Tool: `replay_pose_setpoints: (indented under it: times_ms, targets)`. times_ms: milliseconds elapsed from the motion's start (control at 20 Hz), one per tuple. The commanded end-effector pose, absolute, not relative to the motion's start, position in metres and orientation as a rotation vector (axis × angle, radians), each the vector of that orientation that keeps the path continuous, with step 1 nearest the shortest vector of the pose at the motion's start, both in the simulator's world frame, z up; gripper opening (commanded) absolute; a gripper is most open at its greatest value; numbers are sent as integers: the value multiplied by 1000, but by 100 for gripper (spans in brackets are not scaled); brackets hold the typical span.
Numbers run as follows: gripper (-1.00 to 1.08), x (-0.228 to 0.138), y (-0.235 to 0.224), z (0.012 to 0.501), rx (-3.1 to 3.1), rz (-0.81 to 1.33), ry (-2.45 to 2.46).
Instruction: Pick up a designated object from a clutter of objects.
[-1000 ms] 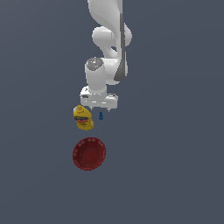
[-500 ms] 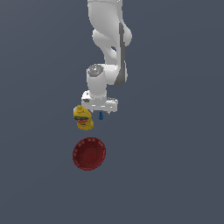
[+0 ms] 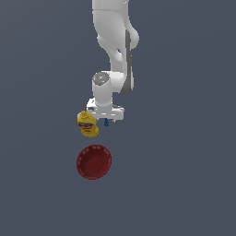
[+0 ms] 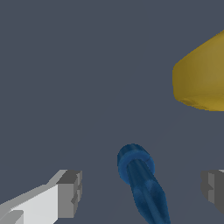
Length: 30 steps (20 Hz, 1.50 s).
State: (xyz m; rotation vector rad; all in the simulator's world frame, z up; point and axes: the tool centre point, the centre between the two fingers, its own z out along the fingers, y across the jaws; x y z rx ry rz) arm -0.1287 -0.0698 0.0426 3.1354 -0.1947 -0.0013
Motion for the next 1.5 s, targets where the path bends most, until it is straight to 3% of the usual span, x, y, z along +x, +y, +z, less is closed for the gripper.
replay_pose_setpoints:
  times_ms: [0, 800, 1450]
  targets:
    - [-100, -128, -70, 43, 3136, 0, -195]
    - [-100, -127, -67, 50, 3136, 0, -195]
    - [-100, -118, -43, 116, 3133, 0, -196]
